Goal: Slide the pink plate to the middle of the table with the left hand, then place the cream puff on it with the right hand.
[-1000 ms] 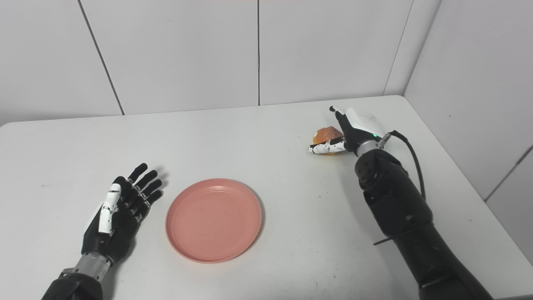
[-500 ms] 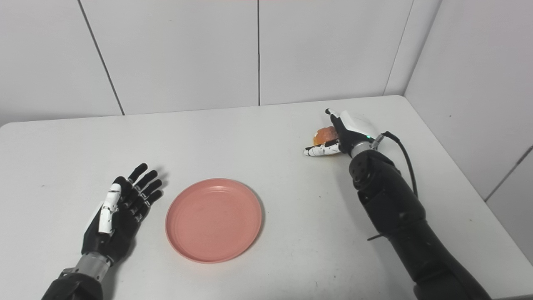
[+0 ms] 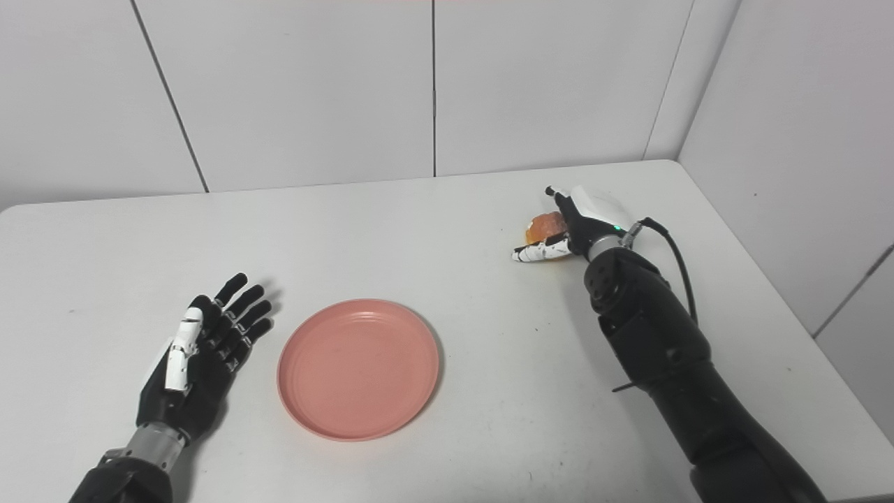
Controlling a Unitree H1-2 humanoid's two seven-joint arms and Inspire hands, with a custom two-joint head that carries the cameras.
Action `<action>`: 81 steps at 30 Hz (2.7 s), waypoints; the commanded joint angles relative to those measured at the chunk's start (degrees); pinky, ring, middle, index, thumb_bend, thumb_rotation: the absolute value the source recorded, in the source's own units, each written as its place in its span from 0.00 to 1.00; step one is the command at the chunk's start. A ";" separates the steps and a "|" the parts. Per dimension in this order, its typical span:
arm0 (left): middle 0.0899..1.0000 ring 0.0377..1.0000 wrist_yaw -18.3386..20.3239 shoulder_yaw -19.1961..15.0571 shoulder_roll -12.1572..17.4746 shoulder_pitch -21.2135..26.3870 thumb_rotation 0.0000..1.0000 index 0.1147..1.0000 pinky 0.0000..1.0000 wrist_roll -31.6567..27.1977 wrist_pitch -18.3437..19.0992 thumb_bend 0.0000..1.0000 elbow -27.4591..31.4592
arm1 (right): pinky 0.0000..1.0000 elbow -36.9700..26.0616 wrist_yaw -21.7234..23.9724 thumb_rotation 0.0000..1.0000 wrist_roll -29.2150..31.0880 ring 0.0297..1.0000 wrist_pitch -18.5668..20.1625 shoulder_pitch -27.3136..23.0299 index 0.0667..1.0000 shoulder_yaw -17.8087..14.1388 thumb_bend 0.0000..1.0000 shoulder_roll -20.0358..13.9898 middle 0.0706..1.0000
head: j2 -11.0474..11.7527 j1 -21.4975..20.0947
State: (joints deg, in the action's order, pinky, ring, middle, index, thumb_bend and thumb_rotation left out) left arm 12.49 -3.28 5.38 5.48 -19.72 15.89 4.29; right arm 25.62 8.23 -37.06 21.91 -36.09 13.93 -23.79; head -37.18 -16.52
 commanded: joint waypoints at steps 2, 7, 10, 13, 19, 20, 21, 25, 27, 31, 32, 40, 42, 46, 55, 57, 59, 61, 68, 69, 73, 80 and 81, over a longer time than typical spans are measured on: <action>0.90 0.90 -0.40 0.23 0.20 0.12 1.00 0.89 0.93 0.31 1.07 0.46 0.64 | 0.76 -0.32 -1.07 0.41 -0.19 0.88 -0.45 -3.22 0.89 0.06 0.84 -0.82 0.92 | -0.04 0.08; 0.90 0.90 -0.59 0.12 0.14 0.03 1.00 0.89 0.93 0.22 1.53 0.46 1.02 | 0.76 -0.14 -0.94 0.38 0.02 0.87 -0.13 -3.17 0.87 0.01 0.84 -1.05 0.90 | -0.12 0.07; 0.90 0.90 -0.49 0.10 0.19 0.02 1.00 0.89 0.93 0.22 1.45 0.45 0.92 | 0.74 0.16 -0.82 0.37 0.38 0.84 0.25 -3.25 0.86 -0.32 0.83 -1.00 0.88 | -0.21 0.04; 0.90 0.90 -0.36 0.02 0.18 0.06 1.00 0.89 0.93 0.02 1.39 0.46 0.78 | 0.62 0.15 -0.95 0.28 1.26 0.70 0.18 -3.09 0.76 -0.98 0.82 -0.91 0.75 | -0.27 0.03; 0.90 0.90 -0.37 0.07 0.23 0.18 1.00 0.88 0.93 0.18 1.28 0.46 0.69 | 0.37 1.02 -0.86 0.14 0.62 0.43 -1.34 -2.88 0.47 0.15 0.54 -1.88 0.47 | -0.39 0.10; 0.90 0.90 -0.35 0.08 0.25 0.18 1.00 0.89 0.93 0.23 1.19 0.46 0.62 | 0.36 1.14 -0.96 0.13 0.77 0.41 -1.43 -2.83 0.46 0.12 0.53 -1.88 0.45 | -0.39 0.10; 0.90 0.90 -0.35 0.08 0.30 0.19 1.00 0.89 0.93 0.26 1.19 0.46 0.63 | 0.35 1.20 -1.28 0.13 0.82 0.40 -1.58 -2.71 0.45 0.09 0.52 -1.88 0.44 | -0.60 0.13; 0.90 0.90 -0.47 0.08 0.32 0.18 1.00 0.88 0.92 0.28 1.48 0.46 1.06 | 0.34 1.20 -1.62 0.02 1.03 0.40 -1.57 -2.54 0.49 0.12 0.52 -1.99 0.42 | -0.69 0.13; 0.90 0.90 -0.44 0.05 0.30 0.17 1.00 0.89 0.93 0.14 1.59 0.45 1.16 | 0.34 1.06 -1.50 0.00 1.01 0.39 -1.27 -2.51 0.50 0.21 0.52 -2.10 0.41 | -0.72 0.09; 0.90 0.90 -0.42 0.13 0.35 0.19 1.00 0.89 0.93 0.25 1.69 0.47 1.25 | 0.35 0.93 -1.33 0.00 1.23 0.40 -1.07 -2.47 0.50 0.16 0.52 -2.27 0.41 | -0.74 0.20; 0.90 0.90 -0.44 0.17 0.35 0.20 1.00 0.89 0.93 0.32 1.70 0.47 1.29 | 0.35 0.90 -1.25 0.00 1.38 0.40 -1.12 -2.46 0.50 0.10 0.52 -2.34 0.41 | -0.74 0.29; 0.90 0.91 -0.83 0.29 0.19 0.34 1.00 0.88 0.93 0.53 1.84 0.45 1.59 | 0.35 -2.62 -0.79 0.00 1.83 0.40 -1.18 -1.91 0.50 -0.10 0.52 -3.34 0.42 | -0.67 0.59; 0.90 0.90 -0.80 0.29 0.21 0.44 1.00 0.88 0.93 0.53 1.64 0.45 1.29 | 0.35 -5.56 -0.40 0.00 1.66 0.40 -0.44 -1.64 0.50 -0.39 0.52 -3.47 0.42 | -0.68 0.71; 0.89 0.90 -0.96 0.30 0.01 0.61 1.00 0.88 0.92 0.66 1.63 0.46 1.15 | 0.33 -10.87 0.60 0.00 3.25 0.39 -0.34 -0.96 0.50 -1.82 0.52 -3.22 0.42 | -0.80 1.17; 0.89 0.89 -2.80 0.82 -1.12 0.60 1.00 0.87 0.92 1.39 2.37 0.46 2.79 | 0.35 -26.24 6.80 0.00 4.67 0.40 2.36 -1.26 0.51 -1.41 0.51 -1.45 0.40 | -1.35 3.74; 0.89 0.89 -3.75 1.33 -1.36 0.43 1.00 0.87 0.92 2.91 1.75 0.45 3.57 | 0.35 -28.94 8.08 0.00 4.73 0.40 3.32 -1.54 0.51 -1.21 0.51 -0.47 0.40 | -1.40 4.17; 0.89 0.89 -4.74 1.64 -1.68 0.19 1.00 0.87 0.92 4.10 1.30 0.45 4.24 | 0.35 -31.17 9.21 0.00 4.62 0.40 3.78 -1.68 0.51 -0.90 0.51 0.34 0.40 | -1.59 4.80; 0.89 0.90 -5.81 1.67 -2.10 -0.24 1.00 0.87 0.93 5.11 1.18 0.45 5.09 | 0.35 -33.34 10.13 0.00 4.54 0.40 3.86 -1.66 0.51 -0.38 0.51 1.33 0.40 | -1.83 5.64; 0.92 0.93 -7.38 1.08 -3.64 -2.81 1.00 0.89 0.96 6.10 -0.80 0.47 7.00 | 0.34 -38.61 13.35 0.00 4.77 0.39 2.82 -1.96 0.51 2.11 0.52 3.36 0.41 | -2.45 9.02; 0.92 0.94 -7.81 1.01 -3.96 -3.46 1.00 0.89 0.97 6.31 -0.94 0.47 7.63 | 0.34 -39.35 13.78 0.00 4.57 0.39 2.85 -1.93 0.51 2.57 0.52 3.63 0.41 | -2.54 9.56; 0.92 0.94 -9.03 1.49 -5.08 -5.24 1.00 0.90 0.96 8.30 -2.11 0.47 9.34 | 0.34 -41.57 15.37 0.00 3.40 0.38 2.55 -2.03 0.51 4.65 0.51 4.10 0.40 | -2.93 11.26; 0.91 0.92 -10.46 4.40 -6.75 -7.30 1.00 0.89 0.92 13.57 -3.88 0.50 11.49 | 0.33 -44.01 18.25 0.00 4.72 0.38 2.96 -0.59 0.51 6.69 0.52 6.15 0.40 | -3.47 13.96; 0.91 0.92 -10.78 4.85 -7.26 -7.39 1.00 0.88 0.92 14.06 -3.43 0.49 11.98 | 0.32 -44.12 18.34 0.00 4.46 0.38 2.76 -0.21 0.51 7.14 0.52 6.44 0.40 | -3.61 14.90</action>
State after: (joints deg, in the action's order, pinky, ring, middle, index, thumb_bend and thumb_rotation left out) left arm 2.23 0.81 -0.82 -2.31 -6.87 14.02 13.85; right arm -16.82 26.79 -32.41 26.05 -34.75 21.18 -17.71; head -40.78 -1.68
